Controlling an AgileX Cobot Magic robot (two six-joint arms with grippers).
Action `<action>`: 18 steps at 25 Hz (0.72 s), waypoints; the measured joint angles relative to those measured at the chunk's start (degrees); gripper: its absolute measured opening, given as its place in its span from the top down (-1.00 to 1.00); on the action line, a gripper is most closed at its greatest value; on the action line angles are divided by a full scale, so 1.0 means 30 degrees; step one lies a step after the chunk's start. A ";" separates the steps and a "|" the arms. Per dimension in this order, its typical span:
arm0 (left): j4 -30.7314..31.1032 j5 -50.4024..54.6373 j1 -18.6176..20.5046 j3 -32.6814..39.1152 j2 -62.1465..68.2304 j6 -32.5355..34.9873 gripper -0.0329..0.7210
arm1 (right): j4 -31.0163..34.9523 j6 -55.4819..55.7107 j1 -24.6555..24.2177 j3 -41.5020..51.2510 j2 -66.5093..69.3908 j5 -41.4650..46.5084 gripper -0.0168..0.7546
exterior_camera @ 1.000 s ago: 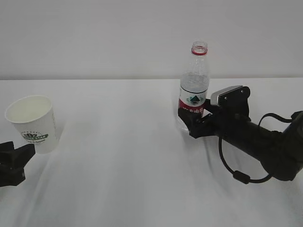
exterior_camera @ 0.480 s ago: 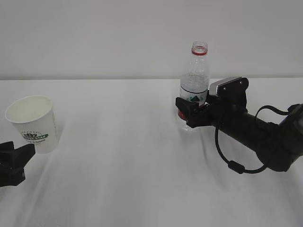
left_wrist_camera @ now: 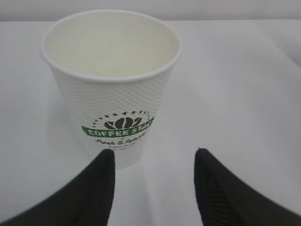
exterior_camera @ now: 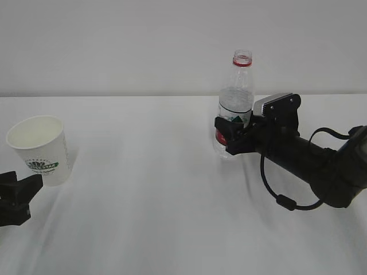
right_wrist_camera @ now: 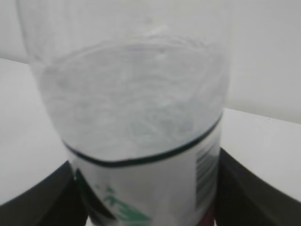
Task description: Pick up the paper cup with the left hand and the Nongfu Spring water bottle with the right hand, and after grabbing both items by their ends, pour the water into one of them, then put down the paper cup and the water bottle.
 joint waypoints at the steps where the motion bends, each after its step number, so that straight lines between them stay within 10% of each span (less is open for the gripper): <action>1: 0.0000 0.0000 0.0000 0.0000 0.0000 0.0000 -0.13 | 0.0000 0.0000 0.0000 0.0000 0.0000 0.0000 -0.38; 18: 0.0000 0.0000 0.0000 0.0000 0.0000 0.0000 -0.13 | 0.0041 0.0000 0.0000 0.0000 0.0000 0.0000 -0.33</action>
